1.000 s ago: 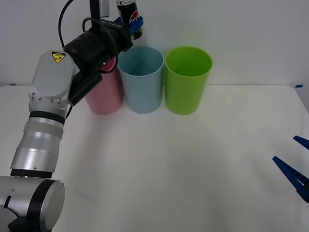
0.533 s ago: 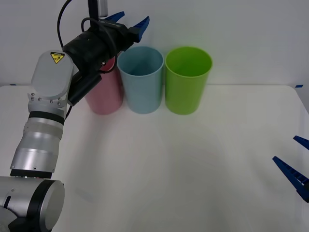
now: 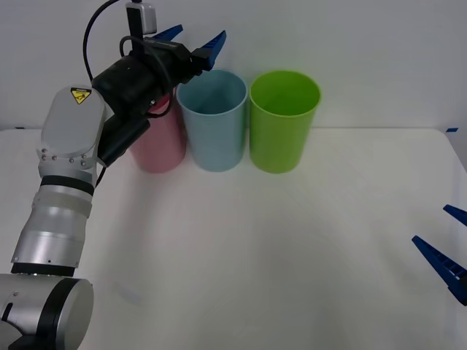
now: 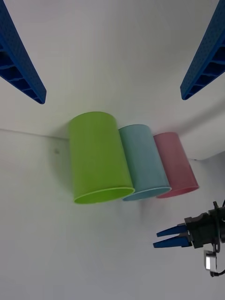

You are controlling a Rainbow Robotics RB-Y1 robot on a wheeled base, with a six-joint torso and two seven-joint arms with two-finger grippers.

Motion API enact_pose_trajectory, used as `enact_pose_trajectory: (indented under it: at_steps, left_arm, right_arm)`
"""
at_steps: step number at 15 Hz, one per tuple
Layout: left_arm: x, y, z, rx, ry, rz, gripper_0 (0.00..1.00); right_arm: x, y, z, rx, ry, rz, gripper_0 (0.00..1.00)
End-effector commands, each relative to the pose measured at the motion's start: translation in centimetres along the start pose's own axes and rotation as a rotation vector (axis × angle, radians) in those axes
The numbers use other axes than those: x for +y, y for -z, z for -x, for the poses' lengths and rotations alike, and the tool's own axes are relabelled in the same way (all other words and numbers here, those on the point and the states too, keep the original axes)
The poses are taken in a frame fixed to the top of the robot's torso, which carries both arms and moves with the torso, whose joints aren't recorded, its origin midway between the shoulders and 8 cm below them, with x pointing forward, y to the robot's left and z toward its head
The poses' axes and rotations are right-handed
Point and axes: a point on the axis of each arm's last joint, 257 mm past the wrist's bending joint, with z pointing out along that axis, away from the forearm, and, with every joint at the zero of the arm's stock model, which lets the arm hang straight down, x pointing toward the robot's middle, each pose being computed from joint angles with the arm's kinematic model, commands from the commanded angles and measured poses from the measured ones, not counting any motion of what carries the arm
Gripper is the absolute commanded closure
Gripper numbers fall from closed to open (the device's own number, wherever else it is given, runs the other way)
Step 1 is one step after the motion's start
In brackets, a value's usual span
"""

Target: Grasp the object on the table and drop it into the matching bin: aluminum can to the light blue bin, PET bottle to the pink bin.

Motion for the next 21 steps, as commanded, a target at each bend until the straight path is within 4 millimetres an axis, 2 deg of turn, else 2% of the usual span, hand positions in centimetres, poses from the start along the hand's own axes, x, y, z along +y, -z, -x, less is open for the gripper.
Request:
enact_pose_trajectory:
  at_steps: [1, 5, 10, 21]
  left_arm:
    - [0.3, 1.0, -0.2, -0.001, 0.027, -0.024, 0.0]
    - [1.0, 3.1, -0.4, 0.003, 0.058, -0.058, 0.0]
    - [1.1, 6.9, -0.7, -0.001, 0.081, -0.095, 0.0]
    - [-2.6, 15.4, -2.1, 0.002, 0.07, -0.205, 0.0]
  right_arm:
    - [0.0, 0.0, 0.0, 0.0, 0.0, 0.0, 0.0]
    - [0.0, 0.0, 0.0, 0.0, 0.0, 0.0, 0.0]
    - [0.0, 0.0, 0.0, 0.0, 0.0, 0.0, 0.0]
    - [0.0, 0.0, 0.0, 0.0, 0.0, 0.0, 0.0]
